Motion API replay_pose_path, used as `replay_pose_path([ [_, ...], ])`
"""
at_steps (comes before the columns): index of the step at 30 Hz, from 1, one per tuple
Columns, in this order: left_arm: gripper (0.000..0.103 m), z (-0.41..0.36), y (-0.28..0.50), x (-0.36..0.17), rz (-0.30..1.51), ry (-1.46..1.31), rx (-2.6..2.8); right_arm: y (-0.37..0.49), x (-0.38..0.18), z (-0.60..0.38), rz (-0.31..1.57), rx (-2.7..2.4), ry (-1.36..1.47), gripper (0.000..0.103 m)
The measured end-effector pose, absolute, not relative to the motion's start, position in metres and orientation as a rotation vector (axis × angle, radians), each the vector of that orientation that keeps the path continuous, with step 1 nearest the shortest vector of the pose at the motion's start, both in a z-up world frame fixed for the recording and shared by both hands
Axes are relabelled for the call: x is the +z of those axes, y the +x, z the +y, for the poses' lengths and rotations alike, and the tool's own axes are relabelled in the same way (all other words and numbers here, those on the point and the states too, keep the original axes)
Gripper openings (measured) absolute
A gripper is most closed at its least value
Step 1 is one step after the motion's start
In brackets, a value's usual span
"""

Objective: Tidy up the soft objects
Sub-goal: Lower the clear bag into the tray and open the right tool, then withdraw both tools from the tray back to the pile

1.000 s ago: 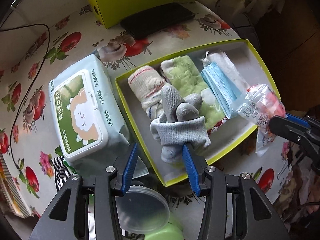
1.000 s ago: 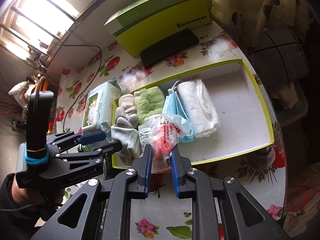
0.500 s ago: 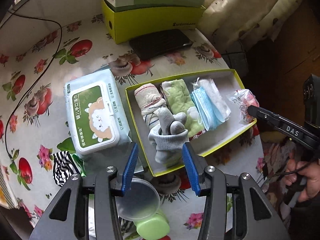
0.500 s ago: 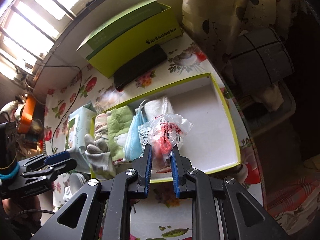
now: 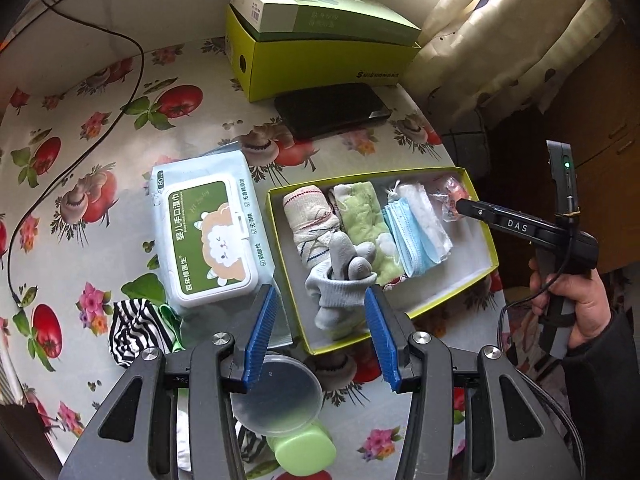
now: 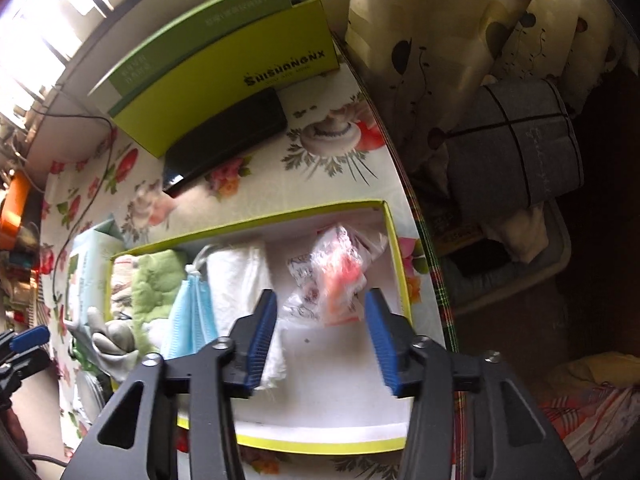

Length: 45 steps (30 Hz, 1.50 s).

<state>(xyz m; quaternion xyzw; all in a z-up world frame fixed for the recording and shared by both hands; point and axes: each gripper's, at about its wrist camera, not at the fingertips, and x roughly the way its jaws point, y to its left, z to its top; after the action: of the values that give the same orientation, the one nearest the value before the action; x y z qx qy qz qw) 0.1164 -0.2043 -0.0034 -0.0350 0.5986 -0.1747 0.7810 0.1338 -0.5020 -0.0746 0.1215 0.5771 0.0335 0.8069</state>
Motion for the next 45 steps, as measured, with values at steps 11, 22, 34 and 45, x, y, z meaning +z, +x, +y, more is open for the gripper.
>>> replay_pose_path([
  [11, 0.047, -0.158, 0.109, 0.003, 1.267, -0.170, -0.322, 0.087, -0.032, -0.469, 1.178, 0.115, 0.290, 0.047],
  [22, 0.047, -0.113, 0.080, -0.001, 1.278, -0.252, -0.281, 0.051, -0.004, -0.398, 1.172, 0.241, 0.241, 0.047],
  [34, 0.047, -0.063, 0.050, -0.004, 1.268, -0.283, -0.188, 0.033, 0.011, -0.325, 1.189, 0.386, 0.166, 0.047],
  [45, 0.047, -0.037, 0.026, -0.030, 1.320, -0.301, -0.150, 0.027, 0.018, -0.288, 1.203, 0.465, 0.117, 0.047],
])
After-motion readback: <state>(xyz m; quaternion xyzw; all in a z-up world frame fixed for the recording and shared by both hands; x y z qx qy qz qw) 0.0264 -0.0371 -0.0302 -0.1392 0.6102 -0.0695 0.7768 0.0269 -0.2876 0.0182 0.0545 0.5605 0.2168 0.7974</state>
